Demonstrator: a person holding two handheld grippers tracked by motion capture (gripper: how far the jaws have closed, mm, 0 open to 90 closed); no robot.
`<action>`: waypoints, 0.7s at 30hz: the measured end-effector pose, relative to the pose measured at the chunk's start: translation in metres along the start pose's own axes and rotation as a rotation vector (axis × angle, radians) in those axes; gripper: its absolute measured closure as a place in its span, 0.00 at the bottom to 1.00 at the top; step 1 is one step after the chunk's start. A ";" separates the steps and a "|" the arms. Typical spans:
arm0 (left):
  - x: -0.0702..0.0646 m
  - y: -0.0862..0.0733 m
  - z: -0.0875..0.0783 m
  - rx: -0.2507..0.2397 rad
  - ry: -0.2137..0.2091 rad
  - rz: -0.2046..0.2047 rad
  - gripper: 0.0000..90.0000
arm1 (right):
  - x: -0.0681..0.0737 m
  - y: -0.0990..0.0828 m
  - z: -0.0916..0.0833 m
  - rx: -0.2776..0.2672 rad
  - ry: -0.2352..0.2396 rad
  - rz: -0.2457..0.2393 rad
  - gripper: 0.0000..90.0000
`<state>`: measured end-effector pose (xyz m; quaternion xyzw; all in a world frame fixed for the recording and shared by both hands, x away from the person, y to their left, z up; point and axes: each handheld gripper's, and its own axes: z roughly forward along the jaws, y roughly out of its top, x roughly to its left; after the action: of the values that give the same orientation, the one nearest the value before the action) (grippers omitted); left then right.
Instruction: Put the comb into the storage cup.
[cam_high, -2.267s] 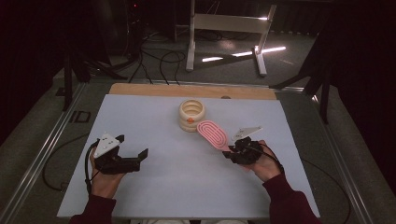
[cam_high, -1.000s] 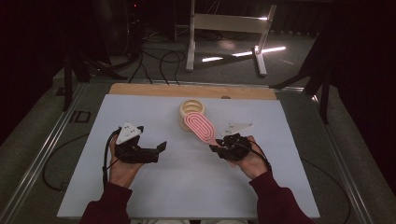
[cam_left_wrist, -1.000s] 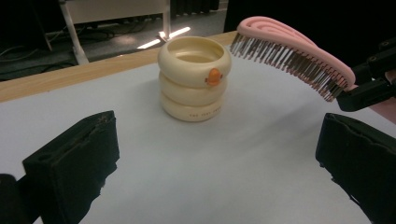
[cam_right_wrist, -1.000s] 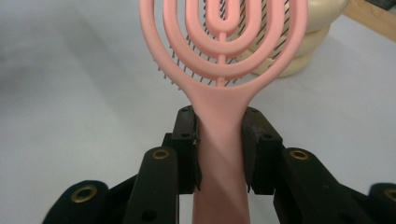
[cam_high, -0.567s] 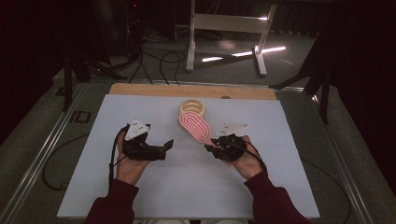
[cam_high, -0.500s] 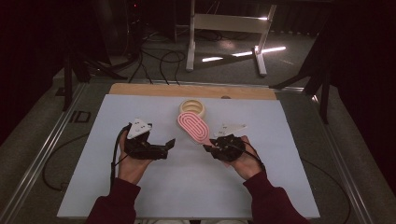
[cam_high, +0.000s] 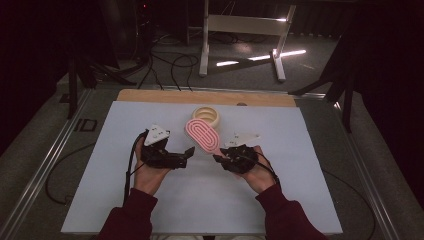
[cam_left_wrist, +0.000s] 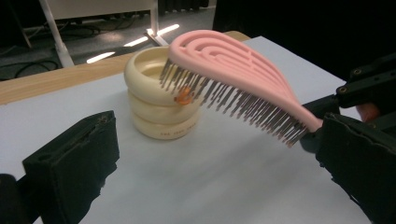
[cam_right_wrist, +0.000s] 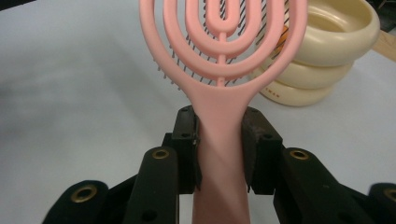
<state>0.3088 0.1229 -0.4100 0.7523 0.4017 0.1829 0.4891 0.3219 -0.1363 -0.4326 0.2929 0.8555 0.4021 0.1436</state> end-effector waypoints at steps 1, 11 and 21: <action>-0.001 0.001 0.002 -0.001 -0.007 -0.007 0.00 | 0.000 0.000 0.000 0.000 0.000 0.000 0.77; -0.006 0.002 0.009 0.003 -0.018 -0.024 0.00 | 0.007 0.003 0.004 -0.018 0.009 0.001 0.77; -0.011 0.004 0.018 0.031 -0.039 -0.055 0.00 | 0.014 0.006 0.007 -0.040 0.014 -0.013 0.77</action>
<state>0.3158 0.1027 -0.4137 0.7519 0.4153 0.1486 0.4900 0.3169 -0.1206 -0.4327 0.2814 0.8502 0.4203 0.1461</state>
